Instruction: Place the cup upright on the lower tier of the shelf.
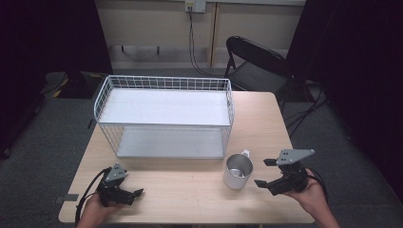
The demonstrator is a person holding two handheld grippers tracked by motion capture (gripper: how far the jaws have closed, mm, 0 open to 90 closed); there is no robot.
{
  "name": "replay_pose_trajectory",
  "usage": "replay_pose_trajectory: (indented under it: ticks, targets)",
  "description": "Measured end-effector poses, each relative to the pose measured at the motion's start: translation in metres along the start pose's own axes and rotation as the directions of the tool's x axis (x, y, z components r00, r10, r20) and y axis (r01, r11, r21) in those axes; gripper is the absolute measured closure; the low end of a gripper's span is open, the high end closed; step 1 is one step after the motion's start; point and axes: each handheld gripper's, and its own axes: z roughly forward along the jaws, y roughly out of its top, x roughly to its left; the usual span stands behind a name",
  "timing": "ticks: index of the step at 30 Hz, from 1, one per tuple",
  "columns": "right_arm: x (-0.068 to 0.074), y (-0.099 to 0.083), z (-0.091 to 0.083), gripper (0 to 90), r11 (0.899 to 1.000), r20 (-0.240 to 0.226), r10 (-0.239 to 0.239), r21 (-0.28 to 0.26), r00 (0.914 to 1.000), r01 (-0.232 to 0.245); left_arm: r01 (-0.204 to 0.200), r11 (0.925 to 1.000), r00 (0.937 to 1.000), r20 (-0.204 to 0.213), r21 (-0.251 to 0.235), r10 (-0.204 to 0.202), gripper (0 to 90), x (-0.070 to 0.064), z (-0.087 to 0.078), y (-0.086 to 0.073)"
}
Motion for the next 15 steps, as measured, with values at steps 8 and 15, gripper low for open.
replay_pose_trajectory:
  ticks: [8, 15]
  targets:
    - [0.006, 0.015, 0.01, 15.3, 1.0, -0.019, -0.026, -0.001, 0.9995, 0.026, -0.001, 1.0, 1.0, -0.001, 0.0, 0.001, 1.2, 0.0, 0.0, 0.0]
    - [0.012, 0.026, 0.021, 15.2, 0.999, -0.033, -0.052, 0.002, 0.9981, 0.052, 0.0, 1.0, 1.0, 0.0, 0.0, 0.0, 1.2, 0.0, 0.0, 0.0]
